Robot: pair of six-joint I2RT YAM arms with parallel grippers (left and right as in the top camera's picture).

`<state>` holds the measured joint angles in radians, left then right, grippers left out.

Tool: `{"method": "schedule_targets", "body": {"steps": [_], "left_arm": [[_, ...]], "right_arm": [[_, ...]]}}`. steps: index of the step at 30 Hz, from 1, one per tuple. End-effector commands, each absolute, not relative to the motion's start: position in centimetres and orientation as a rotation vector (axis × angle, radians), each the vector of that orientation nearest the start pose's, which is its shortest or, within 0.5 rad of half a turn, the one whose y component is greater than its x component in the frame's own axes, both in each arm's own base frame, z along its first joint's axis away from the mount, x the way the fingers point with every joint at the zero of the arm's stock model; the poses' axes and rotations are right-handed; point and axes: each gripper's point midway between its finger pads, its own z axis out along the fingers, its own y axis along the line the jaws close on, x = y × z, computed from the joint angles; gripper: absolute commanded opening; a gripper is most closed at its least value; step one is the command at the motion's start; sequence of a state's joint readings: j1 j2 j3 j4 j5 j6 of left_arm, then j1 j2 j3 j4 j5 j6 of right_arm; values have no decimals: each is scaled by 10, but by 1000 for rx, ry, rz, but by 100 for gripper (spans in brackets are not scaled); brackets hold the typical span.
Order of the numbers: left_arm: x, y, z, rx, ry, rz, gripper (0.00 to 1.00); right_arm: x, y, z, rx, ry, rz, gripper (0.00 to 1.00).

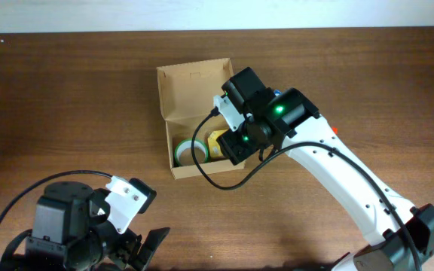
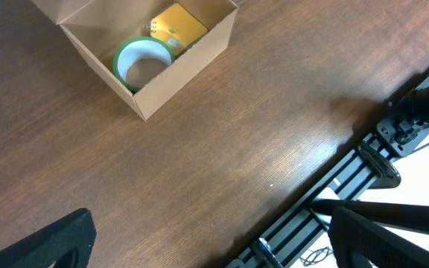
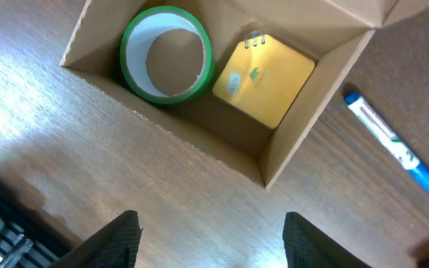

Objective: Pack container
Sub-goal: 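Withdraw the right gripper and move it to the red stapler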

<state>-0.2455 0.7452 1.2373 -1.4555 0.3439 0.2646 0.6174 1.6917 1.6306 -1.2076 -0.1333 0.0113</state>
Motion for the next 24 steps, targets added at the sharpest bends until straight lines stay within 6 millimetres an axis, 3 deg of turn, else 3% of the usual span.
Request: {"method": "schedule_targets", "body": {"steps": [1, 6, 10, 16, 24], "left_arm": [[128, -95, 272, 757, 2373, -451, 99], [128, -95, 272, 757, 2373, -451, 100], [128, -95, 272, 757, 2373, -451, 100], [128, -95, 272, 757, 2373, -451, 99], [128, -95, 272, 757, 2373, -451, 100]], "right_arm": [[285, 236, 200, -827, 2739, 358, 63], [280, 230, 220, -813, 2687, 371, 61], [278, 206, 245, -751, 2628, 295, 62], [288, 153, 274, -566, 2572, 159, 66], [318, 62, 267, -278, 2637, -39, 69]]}}
